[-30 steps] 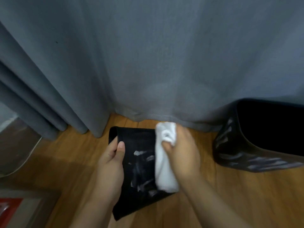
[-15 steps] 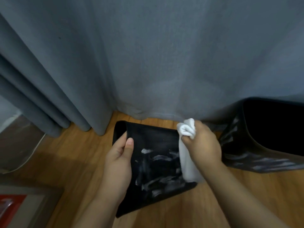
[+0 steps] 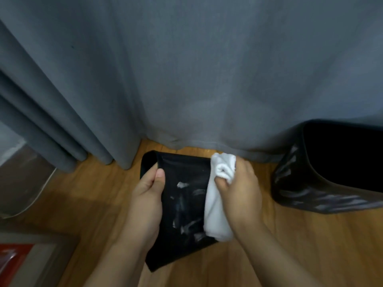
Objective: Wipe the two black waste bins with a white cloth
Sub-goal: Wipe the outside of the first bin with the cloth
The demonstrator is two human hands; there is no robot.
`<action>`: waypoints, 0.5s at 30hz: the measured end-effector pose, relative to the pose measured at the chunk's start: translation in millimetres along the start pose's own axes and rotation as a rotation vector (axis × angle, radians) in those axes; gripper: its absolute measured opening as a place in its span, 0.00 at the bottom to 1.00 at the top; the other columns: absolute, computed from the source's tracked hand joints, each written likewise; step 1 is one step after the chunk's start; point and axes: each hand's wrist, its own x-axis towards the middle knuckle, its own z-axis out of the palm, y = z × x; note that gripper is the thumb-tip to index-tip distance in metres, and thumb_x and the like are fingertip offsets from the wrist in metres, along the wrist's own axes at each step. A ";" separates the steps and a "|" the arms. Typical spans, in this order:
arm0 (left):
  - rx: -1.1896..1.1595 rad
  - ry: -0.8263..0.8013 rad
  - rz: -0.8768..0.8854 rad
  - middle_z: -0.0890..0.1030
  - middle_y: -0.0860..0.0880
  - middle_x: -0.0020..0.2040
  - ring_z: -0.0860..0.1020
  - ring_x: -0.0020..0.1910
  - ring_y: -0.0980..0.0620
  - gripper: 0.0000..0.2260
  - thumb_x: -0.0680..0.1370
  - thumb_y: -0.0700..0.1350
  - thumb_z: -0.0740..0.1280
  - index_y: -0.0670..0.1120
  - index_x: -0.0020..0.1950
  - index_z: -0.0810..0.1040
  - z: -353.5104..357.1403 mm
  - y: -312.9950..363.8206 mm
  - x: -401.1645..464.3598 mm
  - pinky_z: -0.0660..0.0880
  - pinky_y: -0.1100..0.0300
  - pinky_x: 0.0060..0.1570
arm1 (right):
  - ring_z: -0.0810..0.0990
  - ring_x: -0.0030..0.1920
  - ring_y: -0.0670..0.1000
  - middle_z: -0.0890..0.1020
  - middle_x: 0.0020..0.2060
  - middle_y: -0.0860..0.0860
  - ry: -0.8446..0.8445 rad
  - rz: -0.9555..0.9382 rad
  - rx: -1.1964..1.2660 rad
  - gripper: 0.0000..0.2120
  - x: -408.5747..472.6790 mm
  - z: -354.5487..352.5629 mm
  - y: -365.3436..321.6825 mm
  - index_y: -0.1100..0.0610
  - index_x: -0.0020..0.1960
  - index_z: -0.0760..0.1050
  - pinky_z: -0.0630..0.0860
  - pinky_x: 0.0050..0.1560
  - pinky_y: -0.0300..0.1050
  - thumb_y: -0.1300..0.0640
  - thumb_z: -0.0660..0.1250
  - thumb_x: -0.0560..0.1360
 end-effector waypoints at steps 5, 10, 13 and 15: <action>-0.074 0.011 -0.058 0.86 0.43 0.46 0.85 0.42 0.51 0.14 0.84 0.44 0.56 0.46 0.56 0.82 -1.3 2.7 4.8 0.81 0.60 0.39 | 0.72 0.53 0.49 0.72 0.59 0.43 -0.123 -0.270 -0.001 0.27 -30.2 10.7 -60.9 0.43 0.64 0.68 0.73 0.48 0.45 0.55 0.70 0.67; -0.060 -0.002 -0.059 0.86 0.45 0.52 0.85 0.52 0.47 0.16 0.85 0.45 0.54 0.48 0.59 0.82 -2.0 2.9 4.1 0.78 0.53 0.48 | 0.74 0.52 0.50 0.74 0.54 0.43 -0.146 -0.248 -0.036 0.20 -20.9 8.7 -17.7 0.47 0.61 0.70 0.73 0.47 0.44 0.50 0.61 0.69; -0.054 0.022 -0.043 0.86 0.47 0.54 0.84 0.54 0.48 0.15 0.85 0.46 0.55 0.49 0.62 0.80 2.1 3.7 1.8 0.78 0.50 0.54 | 0.76 0.53 0.54 0.76 0.52 0.50 -0.037 0.017 -0.032 0.17 -2.9 1.9 13.3 0.54 0.58 0.73 0.73 0.50 0.46 0.55 0.68 0.71; -0.075 0.016 -0.053 0.86 0.47 0.52 0.84 0.52 0.49 0.15 0.85 0.46 0.55 0.49 0.62 0.80 3.7 4.3 3.8 0.79 0.53 0.51 | 0.77 0.52 0.54 0.77 0.52 0.50 -0.003 -0.017 0.025 0.18 -8.8 3.4 -6.2 0.54 0.59 0.74 0.75 0.51 0.50 0.56 0.68 0.70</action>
